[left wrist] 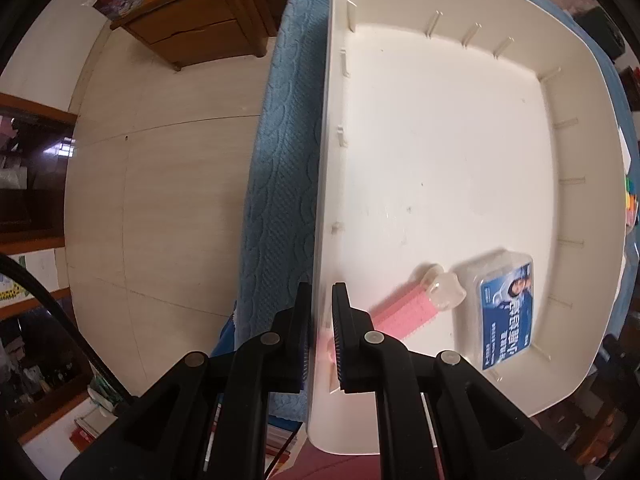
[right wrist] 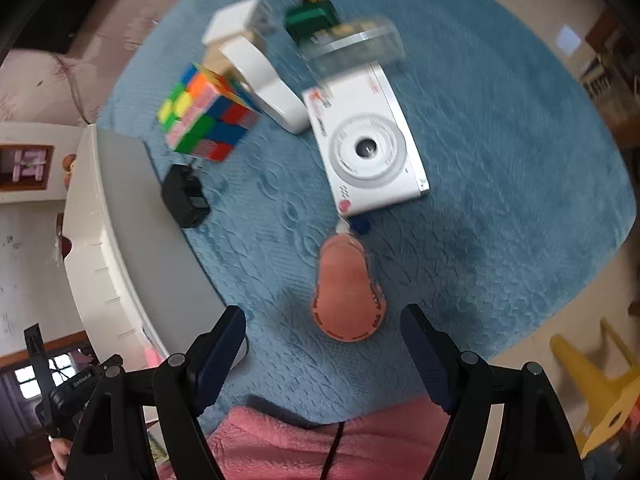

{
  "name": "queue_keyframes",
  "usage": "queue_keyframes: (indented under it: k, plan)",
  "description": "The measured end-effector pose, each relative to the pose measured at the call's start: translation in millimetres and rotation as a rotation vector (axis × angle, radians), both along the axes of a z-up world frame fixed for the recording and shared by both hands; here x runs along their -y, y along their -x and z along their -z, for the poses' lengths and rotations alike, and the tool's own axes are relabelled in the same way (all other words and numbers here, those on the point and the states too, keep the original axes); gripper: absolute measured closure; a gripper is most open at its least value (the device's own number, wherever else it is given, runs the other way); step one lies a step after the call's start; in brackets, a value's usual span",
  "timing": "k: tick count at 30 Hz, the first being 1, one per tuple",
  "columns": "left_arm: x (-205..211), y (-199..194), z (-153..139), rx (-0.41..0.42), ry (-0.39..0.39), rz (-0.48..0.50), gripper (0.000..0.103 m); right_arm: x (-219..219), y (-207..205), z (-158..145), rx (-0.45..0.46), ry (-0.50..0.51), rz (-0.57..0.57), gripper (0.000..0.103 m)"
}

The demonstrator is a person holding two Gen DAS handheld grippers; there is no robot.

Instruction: Organize rigid objects

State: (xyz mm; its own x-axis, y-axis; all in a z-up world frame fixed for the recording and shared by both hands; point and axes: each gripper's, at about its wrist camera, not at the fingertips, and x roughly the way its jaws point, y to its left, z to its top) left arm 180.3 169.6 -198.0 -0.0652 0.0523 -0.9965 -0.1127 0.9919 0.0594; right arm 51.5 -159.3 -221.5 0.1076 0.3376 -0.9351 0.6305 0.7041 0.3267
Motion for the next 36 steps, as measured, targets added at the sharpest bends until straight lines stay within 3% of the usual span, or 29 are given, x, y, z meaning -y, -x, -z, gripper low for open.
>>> queue_keyframes:
  k: [11, 19, 25, 29, 36]
  plan:
    - [8, -15, -1, -0.012, -0.052, -0.033, 0.093, -4, -10, 34, -0.124, -0.101, -0.027, 0.023]
    - [9, -16, -1, -0.01, -0.058, -0.058, 0.093, -3, -16, 51, -0.187, -0.122, -0.025, 0.035]
    - [9, -15, 0, -0.007, -0.059, -0.056, 0.093, -2, -19, 57, -0.202, -0.108, -0.03, 0.043]
    - [10, -13, -1, -0.002, -0.058, -0.053, 0.093, 4, -17, 55, -0.204, -0.099, -0.023, 0.056]
    - [11, -8, -2, 0.008, -0.052, -0.042, 0.093, 13, -3, 56, -0.16, -0.12, 0.009, 0.057]
